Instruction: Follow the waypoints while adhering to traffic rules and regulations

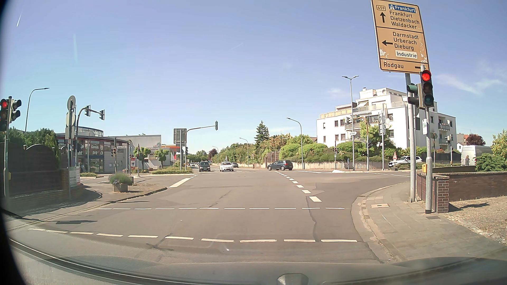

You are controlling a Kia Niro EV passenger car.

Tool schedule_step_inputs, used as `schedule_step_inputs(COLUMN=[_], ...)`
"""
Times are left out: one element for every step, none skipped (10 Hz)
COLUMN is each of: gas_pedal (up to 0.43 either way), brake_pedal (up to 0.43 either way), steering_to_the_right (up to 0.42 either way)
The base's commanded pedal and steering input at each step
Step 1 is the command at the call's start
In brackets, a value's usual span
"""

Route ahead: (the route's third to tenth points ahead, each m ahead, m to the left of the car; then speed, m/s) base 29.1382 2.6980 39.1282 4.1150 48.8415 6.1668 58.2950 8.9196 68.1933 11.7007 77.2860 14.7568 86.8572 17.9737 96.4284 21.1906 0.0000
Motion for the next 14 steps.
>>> schedule_step_inputs(gas_pedal=[0.0,0.0,0.0,0.0,0.0,0.0,0.0,0.0,0.0,0.0,0.0,0.0,0.0,0.0], brake_pedal=[0.366,0.366,0.366,0.366,0.366,0.366,0.366,0.366,0.366,0.366,0.366,0.372,0.366,0.366], steering_to_the_right=[-0.005,-0.005,-0.005,-0.005,-0.005,-0.005,-0.005,-0.005,-0.005,-0.005,-0.005,-0.005,-0.005,-0.005])
